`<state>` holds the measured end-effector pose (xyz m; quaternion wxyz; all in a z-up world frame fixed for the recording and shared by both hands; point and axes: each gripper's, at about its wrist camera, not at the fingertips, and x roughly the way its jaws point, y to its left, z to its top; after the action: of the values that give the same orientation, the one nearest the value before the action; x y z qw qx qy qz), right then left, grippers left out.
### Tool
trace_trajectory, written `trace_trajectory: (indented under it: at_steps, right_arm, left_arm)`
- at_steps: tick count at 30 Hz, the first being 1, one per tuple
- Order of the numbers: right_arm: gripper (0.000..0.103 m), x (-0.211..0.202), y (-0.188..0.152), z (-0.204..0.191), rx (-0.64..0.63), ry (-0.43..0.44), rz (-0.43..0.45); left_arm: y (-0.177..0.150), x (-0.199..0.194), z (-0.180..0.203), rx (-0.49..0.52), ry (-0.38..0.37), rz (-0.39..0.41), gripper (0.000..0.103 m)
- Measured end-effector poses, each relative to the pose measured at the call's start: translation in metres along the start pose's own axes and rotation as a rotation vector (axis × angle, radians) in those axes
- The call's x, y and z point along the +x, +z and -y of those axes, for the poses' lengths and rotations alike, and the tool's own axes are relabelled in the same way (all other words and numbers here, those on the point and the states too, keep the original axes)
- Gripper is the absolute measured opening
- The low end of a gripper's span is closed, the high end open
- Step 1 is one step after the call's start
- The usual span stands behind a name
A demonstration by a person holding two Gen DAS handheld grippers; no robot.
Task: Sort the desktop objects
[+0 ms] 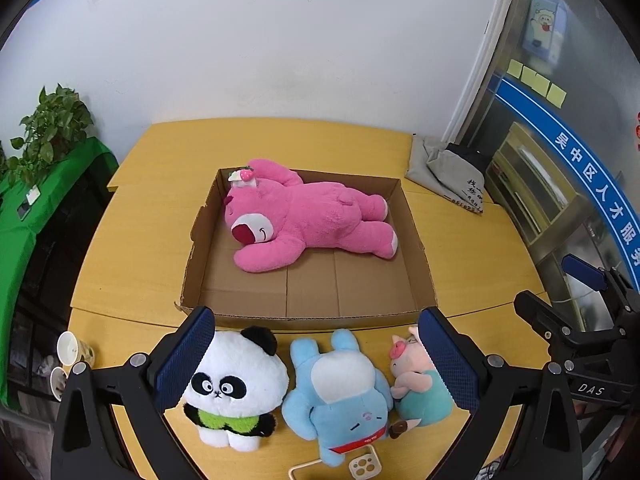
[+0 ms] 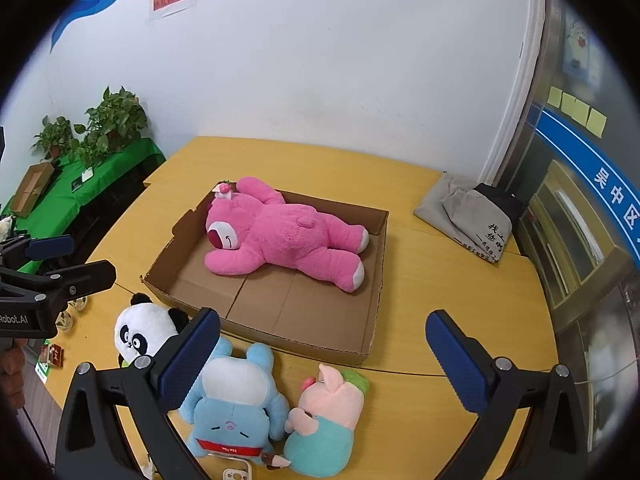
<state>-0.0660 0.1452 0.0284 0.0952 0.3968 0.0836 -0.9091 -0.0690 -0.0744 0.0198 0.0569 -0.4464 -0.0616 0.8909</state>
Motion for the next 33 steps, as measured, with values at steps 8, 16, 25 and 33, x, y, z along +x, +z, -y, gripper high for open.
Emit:
trace_trajectory:
  at_steps: [8,16,25,33]
  right_arm:
    - [0.103,0.003,-0.001,-0.022,0.006,-0.04,-0.028]
    - [0.103,0.004,-0.004,-0.04,0.01,-0.071,-0.053]
    - [0.103,0.007,-0.001,-0.034,0.004,-0.075,-0.051]
    - [0.103,0.023,0.0,-0.021,0.008,-0.022,-0.058]
  left_arm:
    - [0.0,0.007,-0.027,0.009,-0.041,-0.018,0.103]
    - [-0.002,0.015,-0.038,0.013,-0.075,-0.034,0.103]
    - [0.0,0.023,-0.035,0.019,-0.096,-0.048,0.103]
    - [-0.002,0.029,-0.039,0.0,-0.095,-0.072,0.103]
